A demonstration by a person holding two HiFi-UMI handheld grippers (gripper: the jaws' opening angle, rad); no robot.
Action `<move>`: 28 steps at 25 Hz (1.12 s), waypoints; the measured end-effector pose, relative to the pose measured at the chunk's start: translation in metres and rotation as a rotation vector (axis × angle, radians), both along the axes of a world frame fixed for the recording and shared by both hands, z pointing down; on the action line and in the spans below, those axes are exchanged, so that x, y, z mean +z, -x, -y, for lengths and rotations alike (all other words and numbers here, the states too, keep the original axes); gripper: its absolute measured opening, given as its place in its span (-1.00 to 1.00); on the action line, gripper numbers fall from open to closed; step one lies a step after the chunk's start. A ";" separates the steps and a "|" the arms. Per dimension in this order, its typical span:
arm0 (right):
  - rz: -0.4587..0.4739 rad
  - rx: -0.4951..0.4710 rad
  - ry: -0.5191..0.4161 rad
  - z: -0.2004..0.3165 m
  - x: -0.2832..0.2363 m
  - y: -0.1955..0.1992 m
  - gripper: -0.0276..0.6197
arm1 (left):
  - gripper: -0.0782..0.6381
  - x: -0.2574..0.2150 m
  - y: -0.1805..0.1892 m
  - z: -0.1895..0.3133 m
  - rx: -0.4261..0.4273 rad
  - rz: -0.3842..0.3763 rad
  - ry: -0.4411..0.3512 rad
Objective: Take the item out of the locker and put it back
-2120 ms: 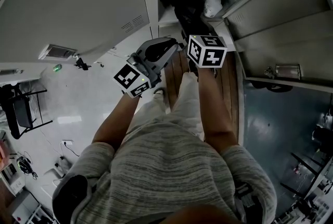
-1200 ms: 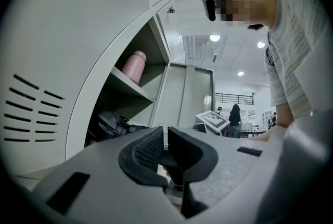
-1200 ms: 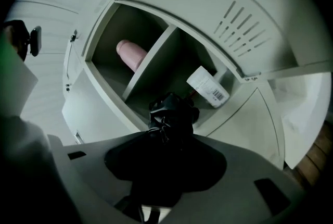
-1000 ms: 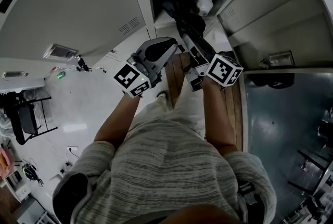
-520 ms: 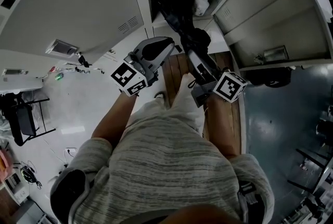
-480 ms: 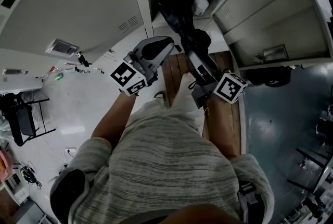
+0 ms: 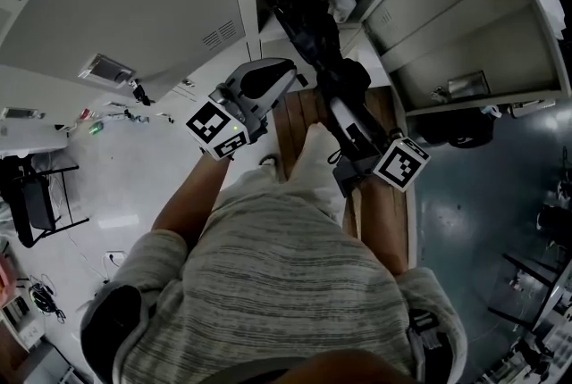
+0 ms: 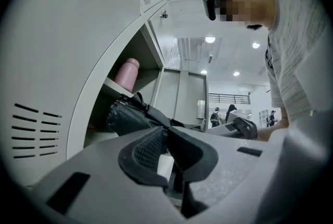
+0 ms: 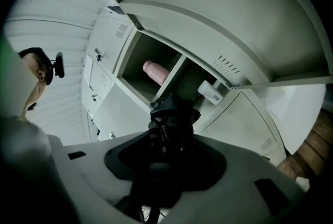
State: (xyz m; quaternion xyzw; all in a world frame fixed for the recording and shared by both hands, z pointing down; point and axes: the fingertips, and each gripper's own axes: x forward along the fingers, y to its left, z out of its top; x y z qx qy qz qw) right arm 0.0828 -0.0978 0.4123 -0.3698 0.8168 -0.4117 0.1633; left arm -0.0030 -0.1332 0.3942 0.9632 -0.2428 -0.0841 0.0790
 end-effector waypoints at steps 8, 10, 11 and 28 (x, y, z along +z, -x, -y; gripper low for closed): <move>0.003 0.002 0.009 0.006 0.002 0.002 -0.33 | -0.71 -0.001 0.000 0.000 -0.007 0.002 0.000; -0.004 0.004 0.010 0.011 0.004 0.003 -0.33 | -0.71 -0.001 0.000 0.002 -0.011 0.003 0.000; -0.010 0.006 0.010 0.014 0.005 0.004 -0.33 | -0.71 0.000 0.000 0.002 -0.013 0.004 0.001; -0.161 0.011 -0.017 0.116 0.035 0.029 -0.33 | -0.71 0.007 -0.005 0.023 -0.043 0.010 0.019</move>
